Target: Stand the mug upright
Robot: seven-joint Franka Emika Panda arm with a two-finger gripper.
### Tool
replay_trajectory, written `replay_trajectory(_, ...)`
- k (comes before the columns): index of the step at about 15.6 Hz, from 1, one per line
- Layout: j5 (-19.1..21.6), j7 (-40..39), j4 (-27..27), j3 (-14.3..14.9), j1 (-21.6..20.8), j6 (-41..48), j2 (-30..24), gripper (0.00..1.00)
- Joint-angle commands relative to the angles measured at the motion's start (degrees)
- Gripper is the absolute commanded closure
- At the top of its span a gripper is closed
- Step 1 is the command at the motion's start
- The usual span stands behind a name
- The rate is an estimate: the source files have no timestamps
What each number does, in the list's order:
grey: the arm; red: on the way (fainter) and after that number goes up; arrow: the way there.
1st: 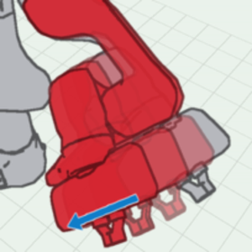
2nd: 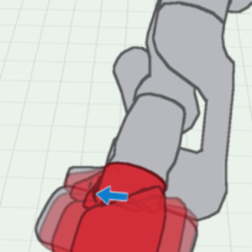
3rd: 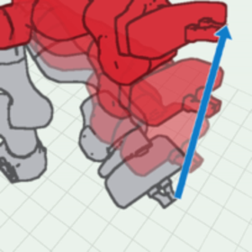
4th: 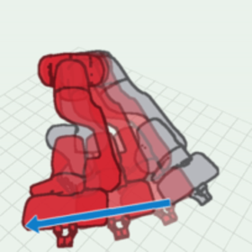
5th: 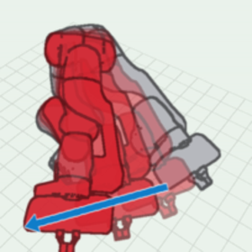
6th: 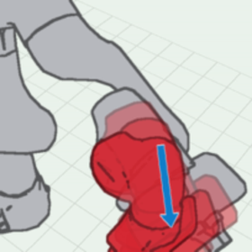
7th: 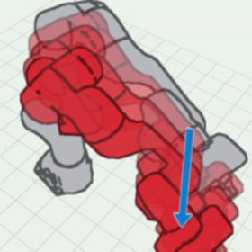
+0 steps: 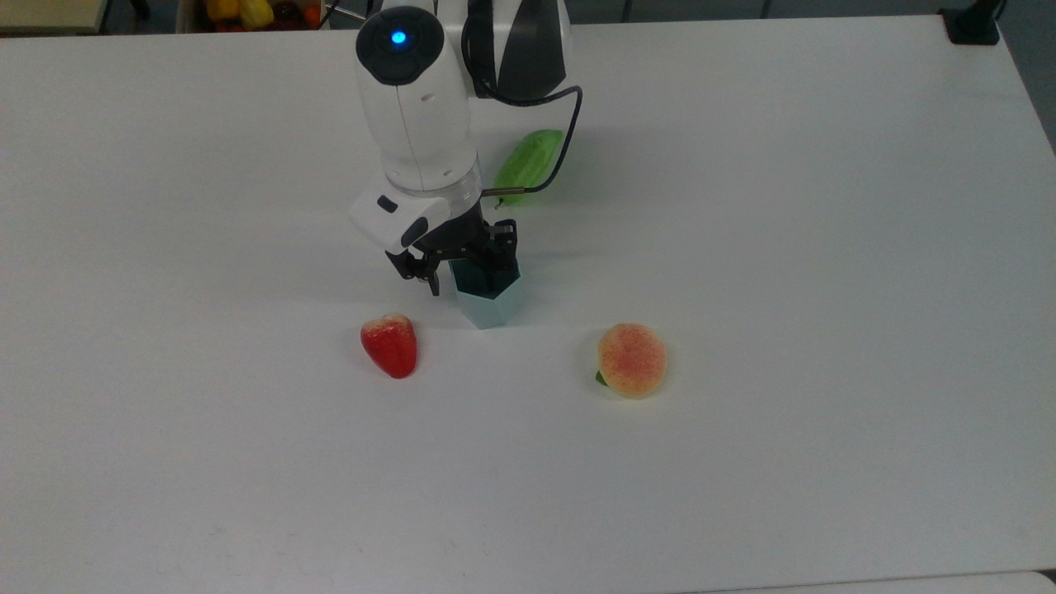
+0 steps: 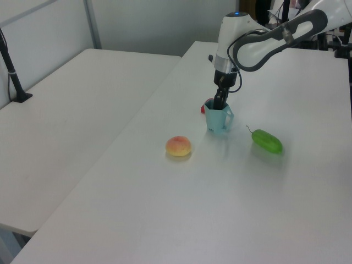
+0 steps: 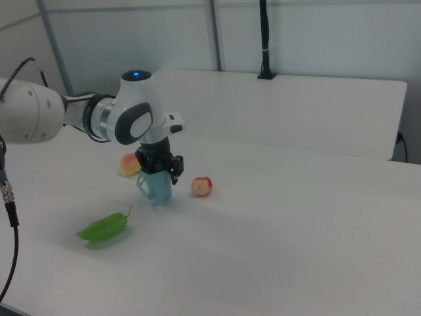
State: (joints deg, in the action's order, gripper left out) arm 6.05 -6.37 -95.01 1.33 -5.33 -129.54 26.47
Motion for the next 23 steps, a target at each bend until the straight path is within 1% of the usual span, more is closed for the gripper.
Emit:
replay_trajectory(1, 0.2, 1.1, -0.8, -0.1, -0.4, 3.7, -7.2, 0.0)
replay_trajectory(4, 0.2, 3.7, 2.0, -0.6, 0.2, 10.5, -12.7, 0.0)
replay_trajectory(6, 0.4, 6.6, 5.8, -0.9, 0.8, 17.5, -14.9, 0.0)
replay_trajectory(8, 0.5, 9.7, 10.7, -1.2, 1.2, 26.7, -16.5, 0.0)
replay_trajectory(9, 0.6, 10.8, 12.7, -2.2, 2.1, 32.0, -17.6, 0.0)
replay_trajectory(10, 1.0, 11.5, 14.3, -3.9, 3.3, 36.6, -18.5, 0.0)
replay_trajectory(12, 1.1, 14.7, 16.1, -7.3, 5.7, 42.3, -20.9, 0.0)
replay_trajectory(14, 0.6, 18.7, 15.6, -8.0, 6.0, 46.1, -24.0, 0.0)
replay_trajectory(16, 0.5, 22.3, 15.5, -7.1, 6.0, 50.9, -25.4, 0.0)
replay_trajectory(17, 0.5, 22.1, 15.0, -6.4, 6.0, 51.7, -25.9, 0.0)
replay_trajectory(19, 0.9, 20.4, 13.6, -4.3, 5.1, 50.4, -27.8, 0.0)
replay_trajectory(20, 0.9, 18.3, 12.5, -3.9, 4.6, 49.0, -28.2, 0.0)
replay_trajectory(21, 1.0, 15.8, 11.0, -2.8, 3.8, 46.9, -28.8, 0.0)
replay_trajectory(23, 1.2, 12.3, 8.4, 0.8, 0.7, 42.7, -30.2, 0.0)
